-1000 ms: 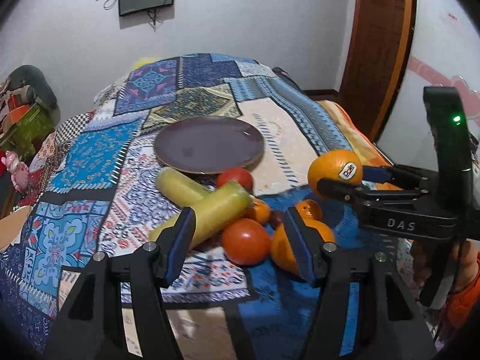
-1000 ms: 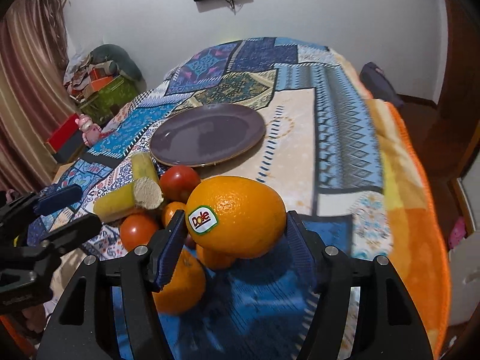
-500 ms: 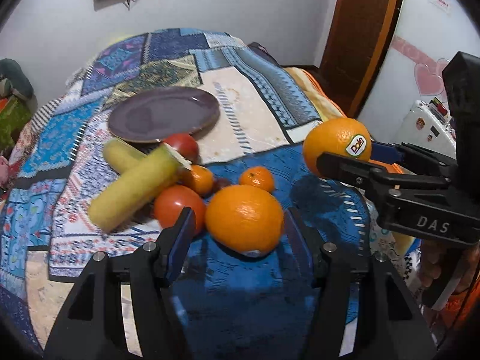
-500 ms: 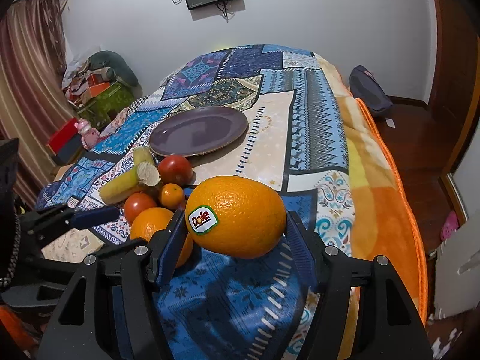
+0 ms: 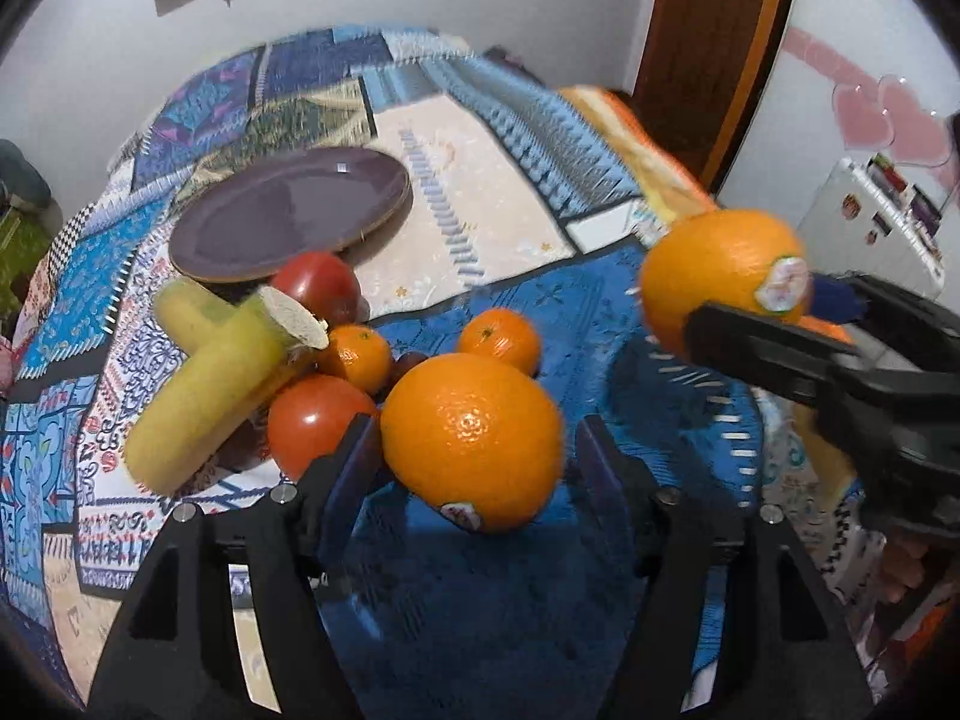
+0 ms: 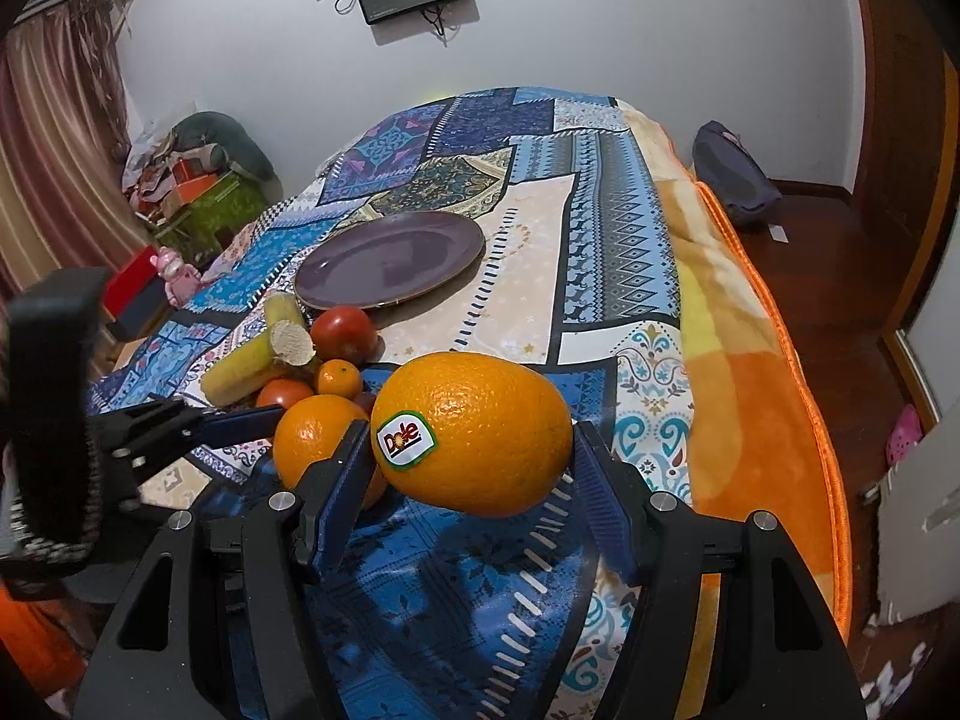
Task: Organize fruits
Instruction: 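Carry both held oranges up and over the dark plate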
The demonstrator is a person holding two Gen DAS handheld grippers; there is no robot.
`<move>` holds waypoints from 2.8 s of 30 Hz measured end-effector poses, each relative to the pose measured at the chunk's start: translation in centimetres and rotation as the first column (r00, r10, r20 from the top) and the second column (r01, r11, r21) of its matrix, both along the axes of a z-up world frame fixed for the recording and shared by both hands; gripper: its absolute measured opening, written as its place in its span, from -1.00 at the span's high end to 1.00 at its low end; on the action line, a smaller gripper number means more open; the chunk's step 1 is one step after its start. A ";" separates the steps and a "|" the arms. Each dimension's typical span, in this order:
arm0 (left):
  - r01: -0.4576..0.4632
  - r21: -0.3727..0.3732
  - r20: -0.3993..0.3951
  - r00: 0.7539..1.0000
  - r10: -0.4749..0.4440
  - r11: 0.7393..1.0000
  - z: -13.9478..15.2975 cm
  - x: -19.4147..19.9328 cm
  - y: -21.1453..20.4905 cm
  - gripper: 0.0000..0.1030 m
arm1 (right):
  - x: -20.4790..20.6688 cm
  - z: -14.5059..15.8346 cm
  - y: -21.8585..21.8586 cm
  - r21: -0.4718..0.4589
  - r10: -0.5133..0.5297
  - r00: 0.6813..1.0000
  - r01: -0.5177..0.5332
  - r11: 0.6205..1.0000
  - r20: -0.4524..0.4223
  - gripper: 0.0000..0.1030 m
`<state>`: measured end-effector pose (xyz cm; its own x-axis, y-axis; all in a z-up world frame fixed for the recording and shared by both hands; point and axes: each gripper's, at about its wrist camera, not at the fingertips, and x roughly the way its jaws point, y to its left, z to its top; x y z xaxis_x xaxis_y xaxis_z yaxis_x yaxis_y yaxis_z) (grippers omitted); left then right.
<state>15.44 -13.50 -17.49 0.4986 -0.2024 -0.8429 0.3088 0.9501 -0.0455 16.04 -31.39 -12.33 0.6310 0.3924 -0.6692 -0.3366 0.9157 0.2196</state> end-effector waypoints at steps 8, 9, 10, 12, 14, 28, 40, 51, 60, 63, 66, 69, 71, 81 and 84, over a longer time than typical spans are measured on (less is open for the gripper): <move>0.000 -0.010 0.006 1.000 0.000 1.000 -0.3 0.2 -0.1 -0.29 | -0.2 0.3 -0.4 0.011 -0.003 1.000 0.003 1.000 0.002 -0.21; -0.007 -0.020 0.006 1.000 0.008 1.000 -0.3 0.2 0.0 -0.28 | -0.2 0.3 -0.4 0.013 -0.005 1.000 0.005 1.000 0.000 -0.21; -0.012 -0.029 0.005 1.000 0.012 1.000 -0.2 0.1 0.2 -0.28 | -0.1 0.3 -0.4 0.014 -0.005 1.000 0.005 1.000 -0.001 -0.21; -0.018 -0.041 -0.002 1.000 0.017 0.999 0.0 0.1 0.4 -0.27 | 0.0 0.5 -0.4 0.016 -0.005 1.000 0.005 1.000 0.001 -0.21; -0.024 -0.059 -0.014 1.000 0.023 0.998 0.2 0.1 0.6 -0.27 | 0.0 0.6 -0.4 0.015 -0.007 1.000 0.006 1.000 0.005 -0.21; -0.052 -0.125 0.082 0.995 0.062 0.991 4.7 -1.4 3.4 -0.26 | 1.2 2.0 1.5 0.017 0.016 0.999 -0.016 1.000 0.039 -0.21; -0.115 -0.129 0.180 0.974 0.137 0.985 8.5 -0.1 7.6 -0.25 | 3.5 3.6 3.8 0.023 0.039 0.996 -0.041 0.999 0.078 -0.21; -0.163 -0.093 0.253 0.950 0.182 0.982 10.8 3.1 10.9 -0.25 | 6.8 4.9 6.7 0.009 0.074 0.990 -0.076 0.997 0.122 -0.21; -0.194 -0.086 0.246 0.946 0.209 0.977 10.1 7.4 12.9 -0.25 | 10.3 4.9 9.2 -0.021 0.089 0.987 -0.087 0.996 0.134 -0.21; -0.197 -0.094 0.228 0.950 0.214 0.976 9.5 9.0 13.5 -0.25 | 11.1 4.9 9.7 -0.034 0.097 0.985 -0.093 0.995 0.140 -0.21; -0.203 -0.091 0.216 0.952 0.218 0.975 8.9 10.6 14.0 -0.25 | 12.2 4.6 10.3 -0.044 0.102 0.986 -0.096 0.994 0.136 -0.21; -0.205 -0.097 0.200 0.955 0.221 0.974 8.3 12.0 14.3 -0.25 | 13.4 4.2 10.9 -0.055 0.107 0.986 -0.100 0.993 0.126 -0.21; -0.204 -0.097 0.192 0.957 0.220 0.974 7.9 12.9 14.5 -0.25 | 14.0 3.6 11.5 -0.069 0.114 0.987 -0.106 0.992 0.117 -0.21; -0.184 -0.070 0.158 0.968 0.193 0.981 5.4 16.1 14.3 -0.25 | 16.8 0.7 12.6 -0.104 0.140 0.989 -0.134 0.985 0.046 -0.21; -0.173 -0.066 0.144 0.973 0.181 0.983 4.6 16.8 14.0 -0.25 | 17.5 -0.2 12.9 -0.129 0.143 0.989 -0.138 0.982 0.028 -0.21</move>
